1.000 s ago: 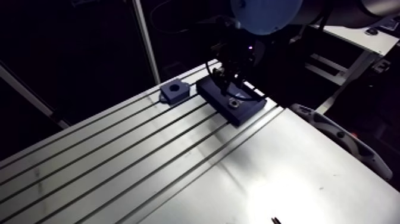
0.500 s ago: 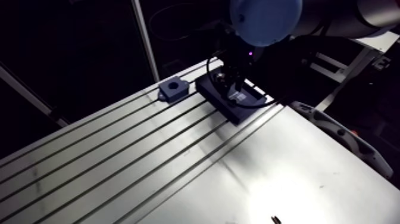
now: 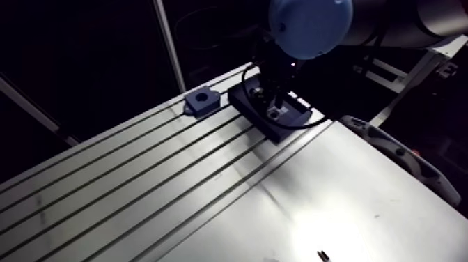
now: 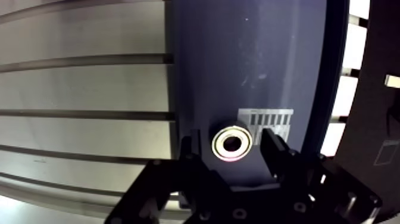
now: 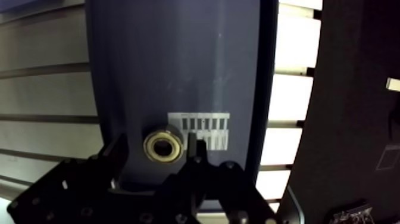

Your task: Pick up the bearing and press it into the housing until flush.

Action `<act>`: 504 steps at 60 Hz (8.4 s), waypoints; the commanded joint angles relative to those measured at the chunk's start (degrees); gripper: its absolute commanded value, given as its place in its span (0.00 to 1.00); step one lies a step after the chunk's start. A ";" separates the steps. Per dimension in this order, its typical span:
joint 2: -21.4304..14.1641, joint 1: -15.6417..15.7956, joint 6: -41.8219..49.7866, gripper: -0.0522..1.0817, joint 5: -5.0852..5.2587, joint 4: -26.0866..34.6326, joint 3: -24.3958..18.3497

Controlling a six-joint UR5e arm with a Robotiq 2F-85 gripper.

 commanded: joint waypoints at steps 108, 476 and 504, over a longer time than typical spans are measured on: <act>0.26 -0.80 -0.13 0.41 -0.05 -1.38 1.04; 10.11 16.59 16.56 0.75 -0.92 10.40 -21.55; 10.54 17.40 16.56 0.75 -0.93 9.52 -21.01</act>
